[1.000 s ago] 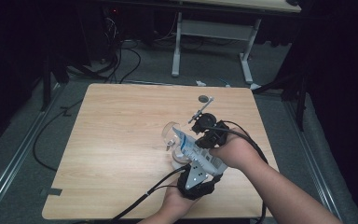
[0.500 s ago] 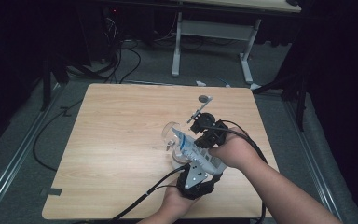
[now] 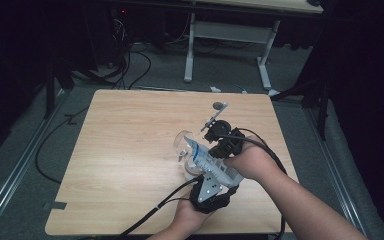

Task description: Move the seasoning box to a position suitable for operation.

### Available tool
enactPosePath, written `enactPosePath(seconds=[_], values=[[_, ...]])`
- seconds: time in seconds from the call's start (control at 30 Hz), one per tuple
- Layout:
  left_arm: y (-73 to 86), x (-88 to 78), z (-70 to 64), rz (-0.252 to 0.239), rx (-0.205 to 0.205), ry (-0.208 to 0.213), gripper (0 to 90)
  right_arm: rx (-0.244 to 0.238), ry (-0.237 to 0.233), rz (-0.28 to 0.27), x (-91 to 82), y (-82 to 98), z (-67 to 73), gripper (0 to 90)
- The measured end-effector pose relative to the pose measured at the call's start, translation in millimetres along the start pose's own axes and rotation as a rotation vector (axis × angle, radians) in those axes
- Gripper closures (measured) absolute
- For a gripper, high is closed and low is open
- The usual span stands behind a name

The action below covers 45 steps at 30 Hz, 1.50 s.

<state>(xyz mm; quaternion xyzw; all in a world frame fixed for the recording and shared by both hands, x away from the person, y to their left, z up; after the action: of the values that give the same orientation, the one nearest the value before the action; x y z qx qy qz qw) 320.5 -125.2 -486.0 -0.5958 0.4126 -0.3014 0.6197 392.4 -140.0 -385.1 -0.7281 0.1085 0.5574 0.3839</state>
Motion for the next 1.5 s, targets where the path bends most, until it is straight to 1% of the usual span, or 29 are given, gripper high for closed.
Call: enactPosePath(seconds=[0.43,0.87,1.17,1.5], values=[[0.4,0.4,-0.7,-0.002,-0.008,0.004,57.9,0.005,-0.004,-0.001,2.2,0.7,0.2,90.0],[-0.2,0.5,0.5,-0.003,-0.002,0.003,57.9,-0.002,-0.002,0.000,2.7,-0.2,0.5,90.0],[-1.3,0.0,0.4,-0.009,-0.010,0.004,57.8,-0.009,-0.001,-0.002,3.2,-1.8,0.7,90.0],[-3.7,-0.2,0.1,-0.018,-0.008,0.007,57.1,-0.015,0.004,-0.002,1.9,-3.6,1.6,90.0]])
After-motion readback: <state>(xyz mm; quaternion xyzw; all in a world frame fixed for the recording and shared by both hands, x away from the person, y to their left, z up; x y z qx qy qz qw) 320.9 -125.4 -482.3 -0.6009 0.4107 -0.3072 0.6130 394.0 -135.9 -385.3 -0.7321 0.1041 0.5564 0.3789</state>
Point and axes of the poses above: each handheld gripper's, and its own axes: x roughly forward along the jaws, y roughly out of its underside, z roughly to its left, the point moved 7 cm from there along x, roughly forward along the jaws, and after that the axes turned 7 degrees about -z, right-handed, at the moved point
